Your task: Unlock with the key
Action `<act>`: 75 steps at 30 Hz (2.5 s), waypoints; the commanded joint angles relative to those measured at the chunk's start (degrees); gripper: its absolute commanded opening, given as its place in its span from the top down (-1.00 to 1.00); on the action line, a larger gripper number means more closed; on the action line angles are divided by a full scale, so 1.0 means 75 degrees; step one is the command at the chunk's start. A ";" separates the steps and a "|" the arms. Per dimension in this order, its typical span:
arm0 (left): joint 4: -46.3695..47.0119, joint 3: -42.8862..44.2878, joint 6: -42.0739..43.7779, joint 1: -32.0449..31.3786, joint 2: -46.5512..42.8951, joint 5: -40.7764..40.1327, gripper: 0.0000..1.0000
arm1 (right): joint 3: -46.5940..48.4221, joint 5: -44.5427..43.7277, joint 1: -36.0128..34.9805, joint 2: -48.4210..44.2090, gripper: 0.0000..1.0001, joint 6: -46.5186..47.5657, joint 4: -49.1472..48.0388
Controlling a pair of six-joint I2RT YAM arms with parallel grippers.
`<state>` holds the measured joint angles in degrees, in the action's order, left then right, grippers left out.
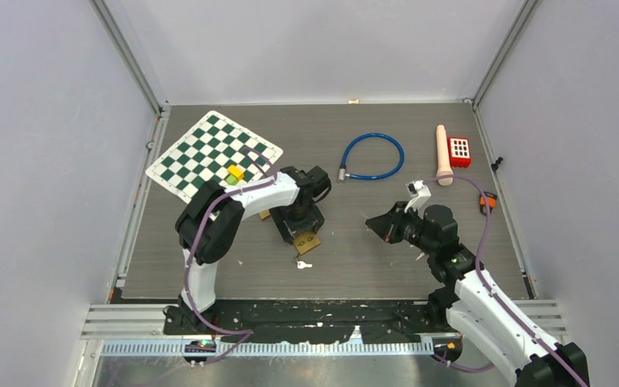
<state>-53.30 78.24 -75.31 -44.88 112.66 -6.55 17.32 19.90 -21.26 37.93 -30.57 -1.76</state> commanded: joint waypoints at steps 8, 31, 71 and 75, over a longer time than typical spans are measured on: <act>-0.0099 0.0323 -0.0266 -0.0192 0.0455 -0.0010 -0.51 | 0.0028 0.0191 0.0017 0.0082 0.90 -0.0157 -0.0492; 0.1029 -0.0589 -0.0635 0.0199 -0.2723 0.0135 0.56 | 0.0358 0.0550 -0.1261 0.1324 0.90 -0.0396 -0.1670; 0.3148 -0.2238 0.1547 0.2539 -0.3129 0.5944 1.00 | 0.0799 0.1050 -0.2309 0.2880 0.89 0.0245 -0.2750; 0.2065 -0.2049 0.2012 0.2528 -0.2910 0.4888 1.00 | 0.0755 0.0835 -0.2310 0.2817 0.90 0.0243 -0.2589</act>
<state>-32.42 59.77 -63.94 -26.22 92.40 32.56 20.80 27.11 -38.20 59.66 -29.80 -19.05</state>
